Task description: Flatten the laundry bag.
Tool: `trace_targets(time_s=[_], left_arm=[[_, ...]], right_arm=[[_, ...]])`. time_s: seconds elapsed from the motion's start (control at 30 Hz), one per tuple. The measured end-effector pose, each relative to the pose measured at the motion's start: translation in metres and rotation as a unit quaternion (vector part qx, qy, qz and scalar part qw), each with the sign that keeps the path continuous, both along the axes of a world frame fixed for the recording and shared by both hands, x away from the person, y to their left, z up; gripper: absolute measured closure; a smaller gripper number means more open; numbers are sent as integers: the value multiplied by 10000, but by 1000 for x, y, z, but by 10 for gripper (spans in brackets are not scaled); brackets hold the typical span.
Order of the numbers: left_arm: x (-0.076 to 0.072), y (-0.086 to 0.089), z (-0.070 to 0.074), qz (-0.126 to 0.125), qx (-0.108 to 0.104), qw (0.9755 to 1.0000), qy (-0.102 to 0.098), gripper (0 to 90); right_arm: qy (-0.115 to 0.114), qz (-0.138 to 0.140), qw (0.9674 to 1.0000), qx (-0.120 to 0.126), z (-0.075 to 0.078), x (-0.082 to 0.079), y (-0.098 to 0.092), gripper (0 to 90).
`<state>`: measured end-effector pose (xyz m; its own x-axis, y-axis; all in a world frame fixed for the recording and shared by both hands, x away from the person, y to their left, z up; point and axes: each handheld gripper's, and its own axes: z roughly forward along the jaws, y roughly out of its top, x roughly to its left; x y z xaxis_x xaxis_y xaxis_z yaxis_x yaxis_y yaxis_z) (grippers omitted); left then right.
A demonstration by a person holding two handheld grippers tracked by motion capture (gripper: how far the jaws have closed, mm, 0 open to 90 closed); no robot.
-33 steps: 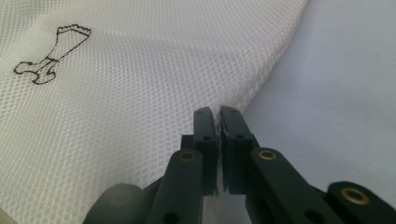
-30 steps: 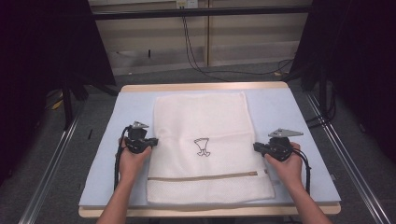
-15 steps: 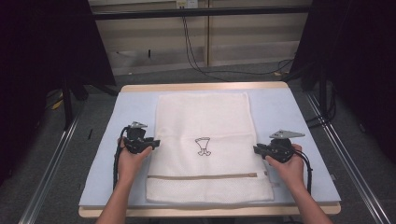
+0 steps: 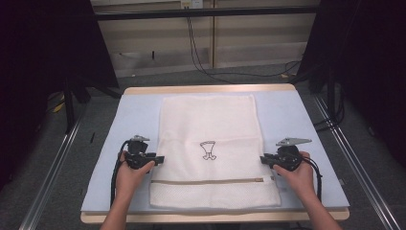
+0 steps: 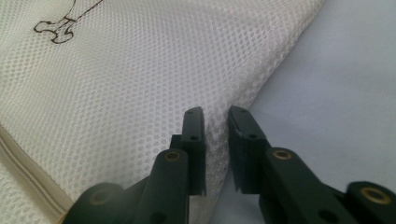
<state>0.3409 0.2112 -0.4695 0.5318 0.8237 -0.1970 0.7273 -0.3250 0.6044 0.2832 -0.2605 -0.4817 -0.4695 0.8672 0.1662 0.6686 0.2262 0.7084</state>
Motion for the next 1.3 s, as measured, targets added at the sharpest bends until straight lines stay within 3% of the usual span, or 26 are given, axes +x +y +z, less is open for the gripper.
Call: trace_targets(time_s=[0.1,0.23,0.3,0.4,0.7,0.87,1.0,1.3], left_arm=[[-2,-5,0,-36,162,9998,-89,687],[-2,-9,1,-34,136,9999,-3,829],[0,-12,3,-106,304,9994,-85,859],[5,-9,4,-11,319,9994,-129,868],[12,10,5,287,42,9993,-239,866],[16,12,4,256,-14,9995,-201,861],[21,11,3,228,12,9997,-124,855],[14,14,6,224,36,9997,11,856]], right_arm=[[83,-10,9999,139,0,1,-1,839],[50,-6,10000,69,-1,1,1,854],[1,24,10000,43,0,1,2,858],[-98,-53,9999,101,1,2,3,860],[-234,-72,9995,183,3,11,11,860],[-196,-53,9998,93,1,14,15,858],[-199,-34,9997,168,2,10,12,854],[-204,-52,9997,152,2,11,12,853]])
